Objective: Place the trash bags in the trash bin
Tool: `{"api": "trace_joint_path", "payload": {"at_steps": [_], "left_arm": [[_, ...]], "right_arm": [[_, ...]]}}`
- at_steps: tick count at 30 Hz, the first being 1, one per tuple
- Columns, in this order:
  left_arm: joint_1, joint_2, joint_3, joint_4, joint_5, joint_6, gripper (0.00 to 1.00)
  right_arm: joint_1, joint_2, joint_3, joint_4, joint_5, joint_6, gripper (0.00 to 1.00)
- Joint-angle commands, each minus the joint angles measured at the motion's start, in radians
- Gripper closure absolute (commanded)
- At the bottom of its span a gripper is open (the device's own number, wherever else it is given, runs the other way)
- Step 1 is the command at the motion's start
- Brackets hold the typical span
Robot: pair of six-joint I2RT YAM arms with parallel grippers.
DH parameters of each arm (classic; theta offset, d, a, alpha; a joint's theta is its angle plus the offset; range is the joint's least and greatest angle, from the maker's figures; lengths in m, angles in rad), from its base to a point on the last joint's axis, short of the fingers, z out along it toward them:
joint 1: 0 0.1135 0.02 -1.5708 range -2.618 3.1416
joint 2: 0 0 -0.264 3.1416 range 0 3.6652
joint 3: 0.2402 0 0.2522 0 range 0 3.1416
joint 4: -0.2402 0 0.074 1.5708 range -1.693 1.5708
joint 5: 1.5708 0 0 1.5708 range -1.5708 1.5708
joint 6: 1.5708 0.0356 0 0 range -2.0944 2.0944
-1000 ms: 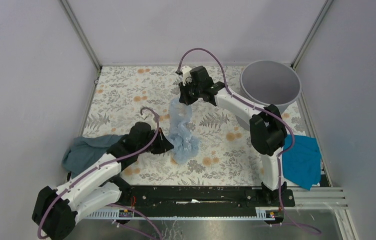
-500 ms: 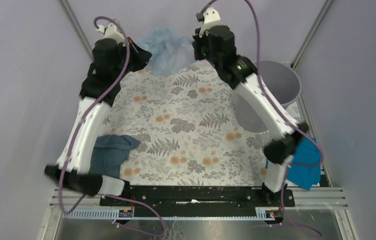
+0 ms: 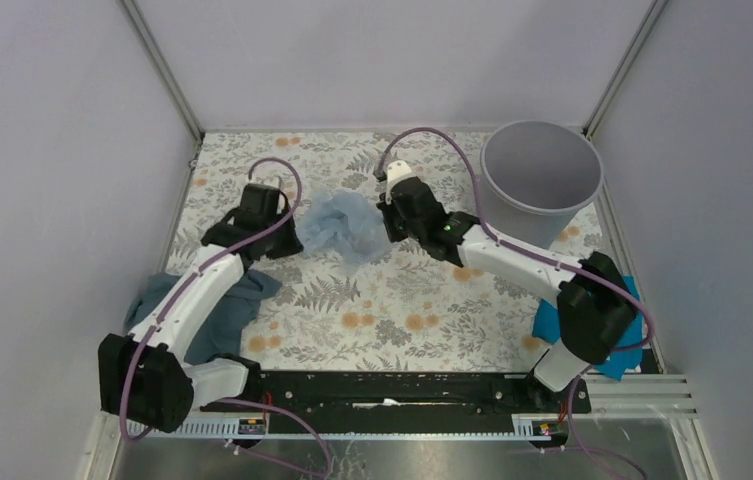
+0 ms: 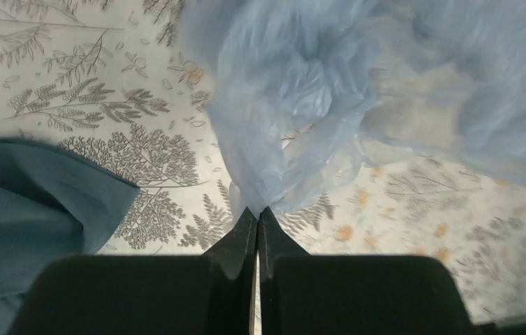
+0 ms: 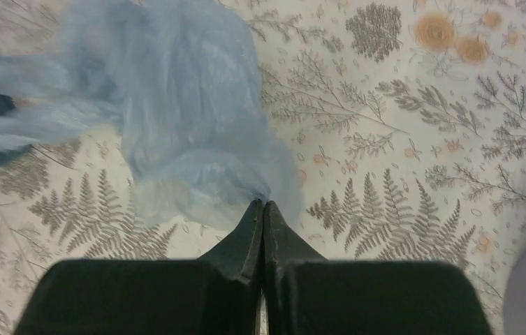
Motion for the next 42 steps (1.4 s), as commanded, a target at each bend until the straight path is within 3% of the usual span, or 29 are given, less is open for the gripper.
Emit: {"api": "trace_joint_path", "payload": {"at_steps": [1,4,6,9,11,14,15,16,18,23,24,26,30,32,36,39,42], "left_arm": [[0.002,-0.025,0.556,-0.004,0.12,0.119,1.0],[-0.023,-0.001,0.835,0.044,0.269,0.109,1.0],[-0.043,-0.081,0.796,0.175,0.297,0.077,1.0],[-0.043,-0.241,0.495,0.328,0.198,0.001,1.0],[-0.043,-0.267,0.294,0.266,0.132,-0.028,1.0],[-0.039,-0.224,0.009,0.086,0.061,-0.091,1.0],[-0.036,-0.24,-0.133,0.108,0.086,-0.123,1.0],[-0.035,-0.247,-0.144,0.127,0.085,-0.121,1.0],[-0.028,-0.22,-0.046,0.141,0.087,-0.088,1.0],[-0.027,-0.055,0.596,0.044,0.193,0.077,1.0],[-0.03,-0.061,0.676,0.06,0.201,0.082,1.0],[-0.032,-0.12,0.706,0.132,0.202,0.073,1.0],[-0.032,-0.286,0.385,0.203,0.111,-0.042,1.0],[-0.03,-0.308,0.105,0.161,0.141,-0.1,1.0],[-0.03,-0.404,-0.29,0.204,0.271,-0.22,1.0],[-0.029,-0.491,-0.318,0.267,0.294,-0.25,1.0],[-0.027,-0.367,-0.032,0.22,0.332,-0.128,1.0]], "right_arm": [[0.001,-0.019,0.426,-0.143,0.053,-0.052,1.0],[0.025,-0.025,0.727,-0.248,-0.013,-0.103,1.0],[0.077,-0.091,0.702,-0.222,-0.051,-0.158,1.0],[0.084,-0.266,0.345,0.054,-0.101,-0.155,1.0],[0.081,-0.32,0.106,0.179,-0.005,-0.107,1.0],[0.08,-0.285,-0.106,0.178,0.013,0.024,1.0],[0.08,-0.239,-0.184,0.168,-0.017,0.107,1.0],[0.08,-0.214,-0.184,0.16,-0.004,0.115,1.0],[0.079,-0.175,-0.085,0.102,0.027,0.067,1.0],[0.079,-0.111,0.407,-0.126,0.044,-0.117,1.0],[0.086,-0.121,0.497,-0.151,0.012,-0.137,1.0],[0.11,-0.174,0.523,-0.154,-0.014,-0.17,1.0],[0.113,-0.353,0.164,0.07,-0.028,-0.125,1.0],[0.112,-0.385,-0.033,0.118,0.031,-0.05,1.0],[0.113,-0.34,-0.285,0.092,-0.057,0.114,1.0],[0.112,-0.341,-0.288,0.092,-0.067,0.134,1.0],[0.112,-0.307,-0.092,0.027,-0.038,0.019,1.0]]}}
